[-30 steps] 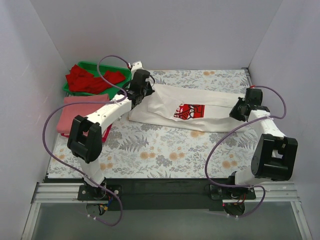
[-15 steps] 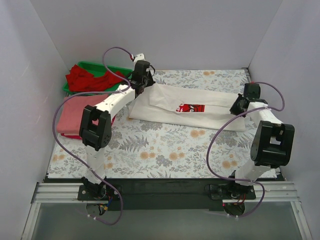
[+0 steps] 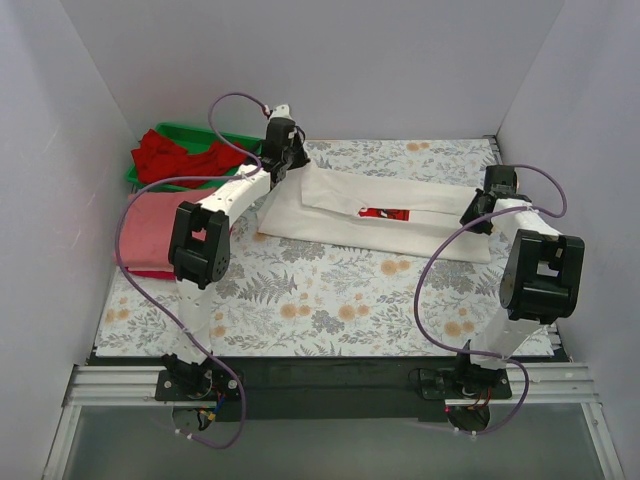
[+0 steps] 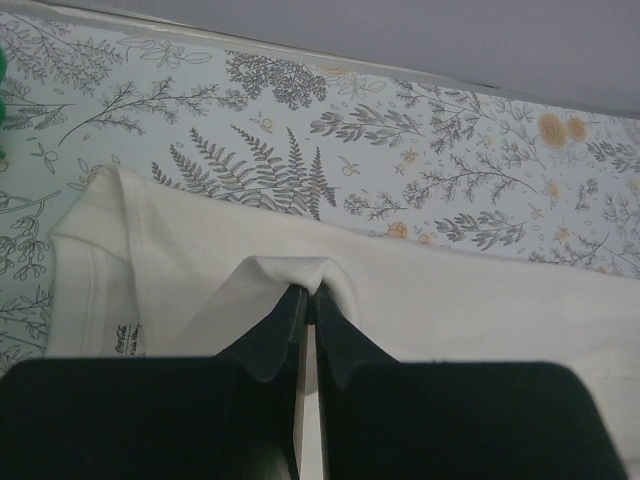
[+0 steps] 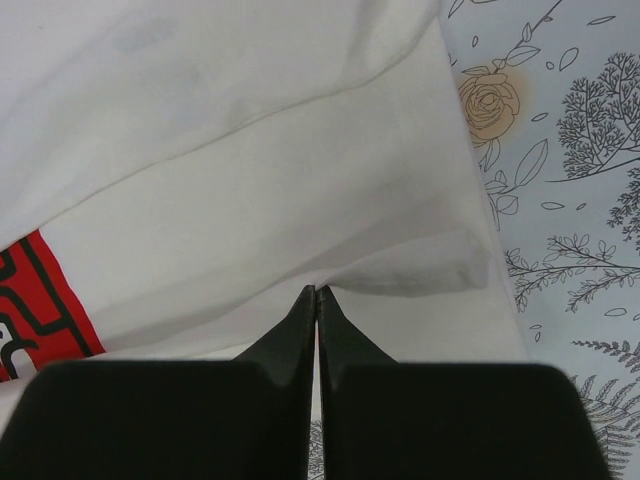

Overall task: Fold and stack the t-shirts
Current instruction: Fold the tshirt

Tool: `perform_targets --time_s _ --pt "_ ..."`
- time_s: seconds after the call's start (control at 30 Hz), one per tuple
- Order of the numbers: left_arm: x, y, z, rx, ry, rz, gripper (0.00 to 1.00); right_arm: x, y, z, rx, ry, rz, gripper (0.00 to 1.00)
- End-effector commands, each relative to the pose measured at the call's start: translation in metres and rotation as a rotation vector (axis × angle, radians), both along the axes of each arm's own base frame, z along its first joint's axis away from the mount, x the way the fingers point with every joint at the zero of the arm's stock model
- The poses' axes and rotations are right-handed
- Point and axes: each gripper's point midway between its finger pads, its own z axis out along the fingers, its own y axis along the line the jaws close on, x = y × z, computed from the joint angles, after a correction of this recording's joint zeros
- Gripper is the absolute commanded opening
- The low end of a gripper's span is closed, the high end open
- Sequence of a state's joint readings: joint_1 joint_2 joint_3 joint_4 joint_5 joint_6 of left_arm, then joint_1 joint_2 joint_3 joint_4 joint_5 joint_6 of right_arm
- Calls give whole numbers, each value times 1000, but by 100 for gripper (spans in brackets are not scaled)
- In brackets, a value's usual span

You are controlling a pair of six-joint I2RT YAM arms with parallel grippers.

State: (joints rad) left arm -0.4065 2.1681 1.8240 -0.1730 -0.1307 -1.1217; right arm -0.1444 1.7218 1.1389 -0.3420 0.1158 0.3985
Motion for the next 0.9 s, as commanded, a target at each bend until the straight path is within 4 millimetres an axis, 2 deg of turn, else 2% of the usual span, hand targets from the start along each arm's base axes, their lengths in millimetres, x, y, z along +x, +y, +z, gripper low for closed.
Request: perform_targets --time_s 0.0,0.23,0.37,0.63,0.67,0.7,0.73,0.77,0.8,0.87 --pt "14 -14 40 -49 -126 -74 0 12 -14 11 -28 -32 -48 1" --pt "27 -16 24 -40 -137 -70 0 12 -18 6 -24 -22 -53 1" --pt "36 -17 4 -48 -123 -60 0 12 -18 -1 -8 -8 -59 1" --pt "47 -13 -17 -41 -125 -47 0 24 -24 -5 -5 -2 -61 2" --pt "48 -11 -22 -42 -117 -45 1 25 -24 -8 -3 3 -64 7" --pt "47 -11 -27 -42 -107 -47 6 29 -25 -6 -3 -5 -60 23" --pt "47 -12 -26 -43 -113 -51 13 30 -24 -6 -2 -6 -51 31" --pt "46 -11 -29 -40 -108 -55 23 32 -25 -4 -5 -8 -46 41" --pt "46 -12 -25 -40 -114 -63 39 32 -26 -3 -10 -1 -48 50" --pt "45 -11 -17 -37 -126 -69 52 38 -31 9 -32 -20 -52 56"
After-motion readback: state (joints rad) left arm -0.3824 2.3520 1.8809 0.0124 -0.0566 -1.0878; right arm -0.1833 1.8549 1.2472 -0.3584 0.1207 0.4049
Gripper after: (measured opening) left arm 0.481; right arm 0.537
